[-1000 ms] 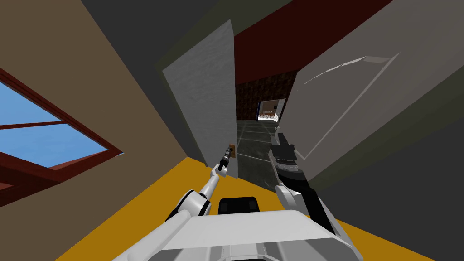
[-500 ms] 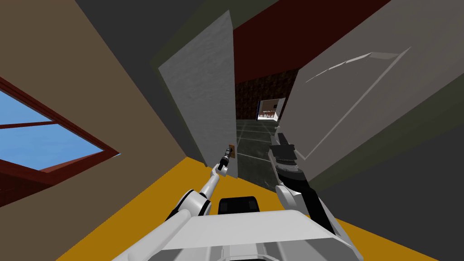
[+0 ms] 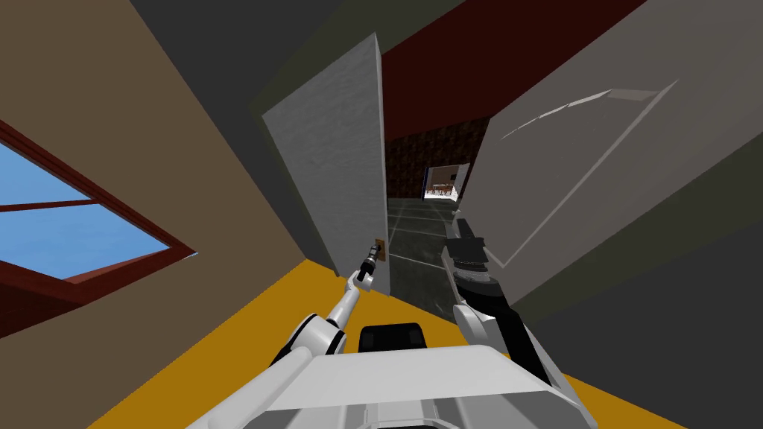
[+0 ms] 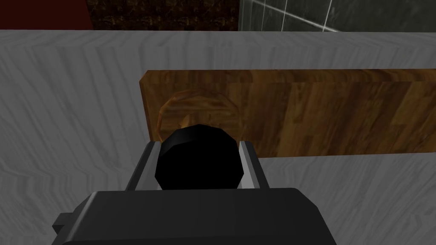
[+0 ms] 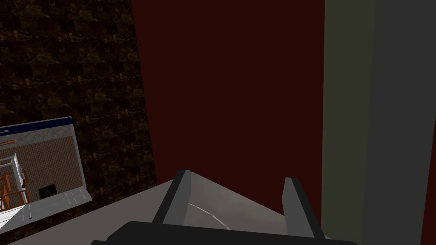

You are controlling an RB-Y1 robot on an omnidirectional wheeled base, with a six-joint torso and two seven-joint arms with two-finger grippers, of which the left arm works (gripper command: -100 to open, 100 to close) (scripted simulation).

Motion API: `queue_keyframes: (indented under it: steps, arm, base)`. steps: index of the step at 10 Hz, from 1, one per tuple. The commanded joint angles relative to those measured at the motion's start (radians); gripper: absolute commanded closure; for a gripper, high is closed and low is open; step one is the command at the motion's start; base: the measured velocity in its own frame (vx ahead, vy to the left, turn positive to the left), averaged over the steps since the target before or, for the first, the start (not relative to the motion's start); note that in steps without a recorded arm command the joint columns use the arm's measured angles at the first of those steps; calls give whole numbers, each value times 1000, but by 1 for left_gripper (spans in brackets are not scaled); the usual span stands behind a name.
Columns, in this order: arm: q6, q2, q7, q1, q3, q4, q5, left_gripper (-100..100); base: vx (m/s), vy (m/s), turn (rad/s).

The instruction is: Push the door open

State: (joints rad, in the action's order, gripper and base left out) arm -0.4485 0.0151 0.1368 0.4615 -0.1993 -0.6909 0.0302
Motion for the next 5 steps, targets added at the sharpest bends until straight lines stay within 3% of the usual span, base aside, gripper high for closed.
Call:
queue_keyframes:
  steps: [1,5]
  arm:
    - [-13,14,-5,17,20,7,-6,100]
    - [-13,34,-17,15,53,10,-17,100]
  base:
    - [179,-120,29]
    - [157,-140,46]
